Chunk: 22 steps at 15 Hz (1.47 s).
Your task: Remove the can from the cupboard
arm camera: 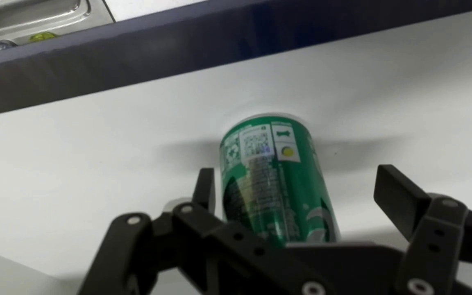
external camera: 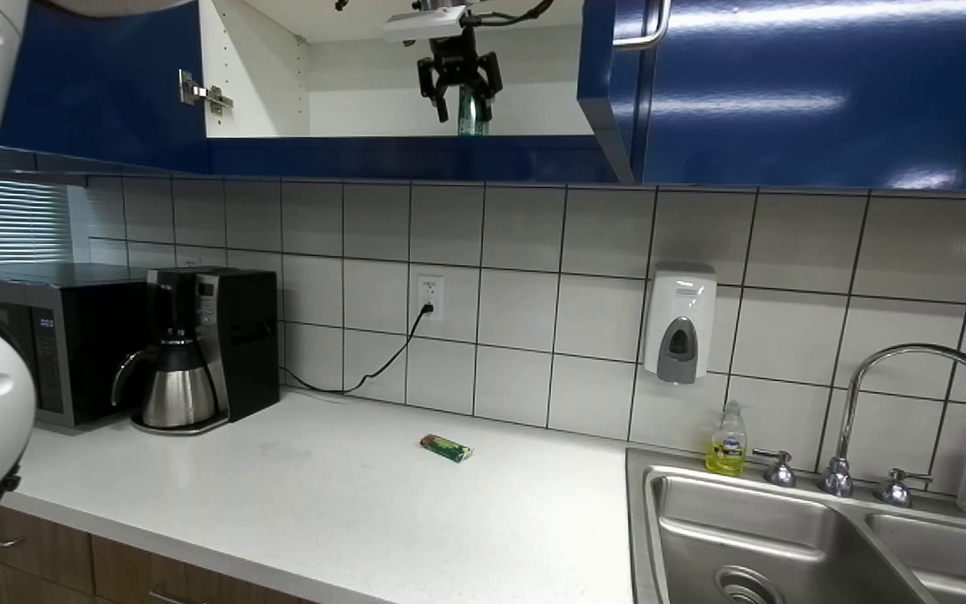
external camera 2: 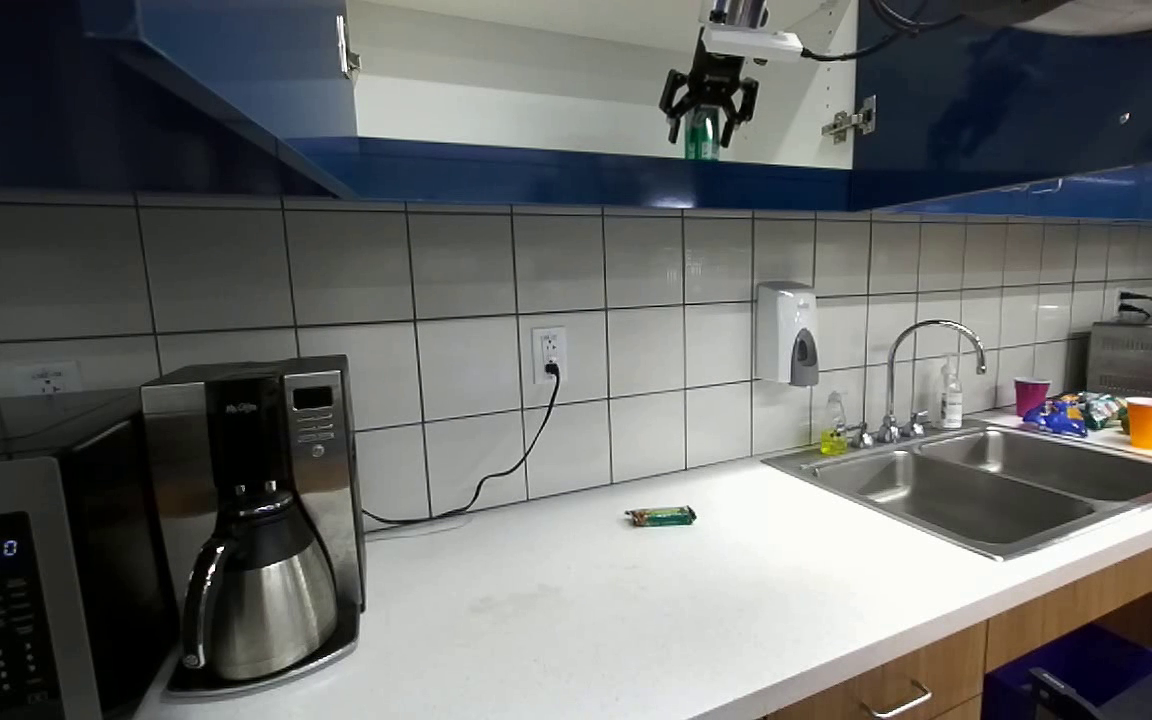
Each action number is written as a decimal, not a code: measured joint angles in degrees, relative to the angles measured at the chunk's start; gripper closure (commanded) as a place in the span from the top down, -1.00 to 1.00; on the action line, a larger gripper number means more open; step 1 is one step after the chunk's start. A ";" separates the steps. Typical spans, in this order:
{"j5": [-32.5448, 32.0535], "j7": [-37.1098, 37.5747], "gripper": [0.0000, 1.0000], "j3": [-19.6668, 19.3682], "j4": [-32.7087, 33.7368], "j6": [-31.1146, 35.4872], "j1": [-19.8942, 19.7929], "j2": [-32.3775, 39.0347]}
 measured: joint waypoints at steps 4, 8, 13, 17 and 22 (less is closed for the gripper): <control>0.00 0.00 1.00 0.00 1.24 0.33 0.00 0.81; 0.00 0.00 1.00 0.00 2.03 0.43 0.00 1.33; 0.00 0.00 0.17 -0.01 2.80 0.48 0.00 1.92; 0.00 0.00 -0.24 -0.02 3.72 0.59 0.00 2.71; 0.00 0.00 -0.24 -0.02 4.63 0.61 0.00 3.42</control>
